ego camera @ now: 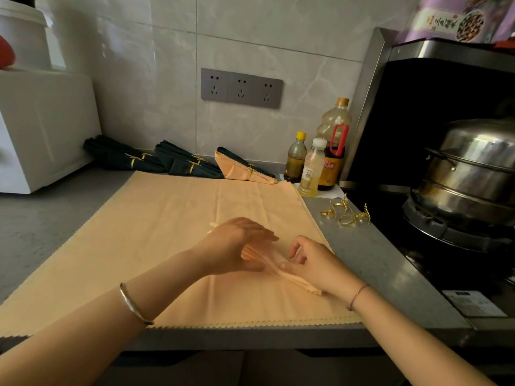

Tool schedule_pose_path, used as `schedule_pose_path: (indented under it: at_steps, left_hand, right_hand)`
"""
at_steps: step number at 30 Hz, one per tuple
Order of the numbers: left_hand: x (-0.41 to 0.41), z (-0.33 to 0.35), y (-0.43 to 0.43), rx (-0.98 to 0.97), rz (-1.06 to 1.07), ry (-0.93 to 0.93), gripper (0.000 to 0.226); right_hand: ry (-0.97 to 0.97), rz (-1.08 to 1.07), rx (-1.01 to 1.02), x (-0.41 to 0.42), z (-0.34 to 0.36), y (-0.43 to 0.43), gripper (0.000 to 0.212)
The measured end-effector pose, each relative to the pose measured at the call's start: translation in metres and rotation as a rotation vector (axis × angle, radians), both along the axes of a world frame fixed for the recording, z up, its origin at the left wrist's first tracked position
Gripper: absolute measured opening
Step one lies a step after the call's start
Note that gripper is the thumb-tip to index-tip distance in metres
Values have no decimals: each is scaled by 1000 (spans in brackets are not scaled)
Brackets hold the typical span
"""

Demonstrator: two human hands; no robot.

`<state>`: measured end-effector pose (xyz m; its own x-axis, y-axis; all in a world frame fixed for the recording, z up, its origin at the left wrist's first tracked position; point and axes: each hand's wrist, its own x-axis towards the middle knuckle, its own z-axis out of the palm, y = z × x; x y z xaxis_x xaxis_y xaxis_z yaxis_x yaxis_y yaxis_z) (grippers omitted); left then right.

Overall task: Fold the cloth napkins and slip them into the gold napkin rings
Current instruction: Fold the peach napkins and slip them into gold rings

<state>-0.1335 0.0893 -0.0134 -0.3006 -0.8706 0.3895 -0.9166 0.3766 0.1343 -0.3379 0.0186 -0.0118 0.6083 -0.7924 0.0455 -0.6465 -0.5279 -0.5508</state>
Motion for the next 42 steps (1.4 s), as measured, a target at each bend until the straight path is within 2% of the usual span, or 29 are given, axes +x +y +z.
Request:
schedule_pose_path:
  at_steps: [2, 4, 7, 10, 12, 16, 20, 23, 30, 34, 38, 42]
  left_hand:
    - [-8, -6, 0, 27, 10, -32, 66]
    - [-13, -10, -2, 22, 55, 13, 70]
    - [-20, -11, -12, -55, 99, 62, 55]
    - [-27, -4, -24, -16, 129, 29, 40]
    - [-31, 3, -32, 42, 143, -35, 38]
    - [-36, 20, -47, 122, 201, -83, 46]
    - [-38, 32, -66, 110, 270, -162, 44]
    - [-36, 35, -76, 111, 309, -209, 44]
    - [-37, 28, -95, 77, 378, -47, 40]
    - [-38, 23, -103, 45, 385, -55, 38]
    - [-39, 21, -104, 18, 380, -71, 39]
    - [-39, 19, -104, 7, 375, -80, 39]
  right_hand:
    - [-114, 11, 148, 1, 0, -1, 29]
    - [-268, -11, 347, -1, 6, -4, 26]
    - [-332, -65, 483, -10, 11, -19, 21]
    - [-329, -67, 536, -18, 7, -36, 19]
    - [-378, -118, 430, -24, 3, -49, 19]
    - [-537, -398, 26, -42, -4, -92, 29]
    - [-444, -496, -53, -60, -13, -139, 59]
    - [-401, -514, -27, -61, -19, -162, 69]
    - [-333, -483, -78, -58, -31, -176, 59]
    - [-331, -482, -143, -65, -31, -175, 45]
    - [-256, -455, -240, -65, -24, -164, 45]
    - [-216, -281, -357, -58, -12, -143, 44]
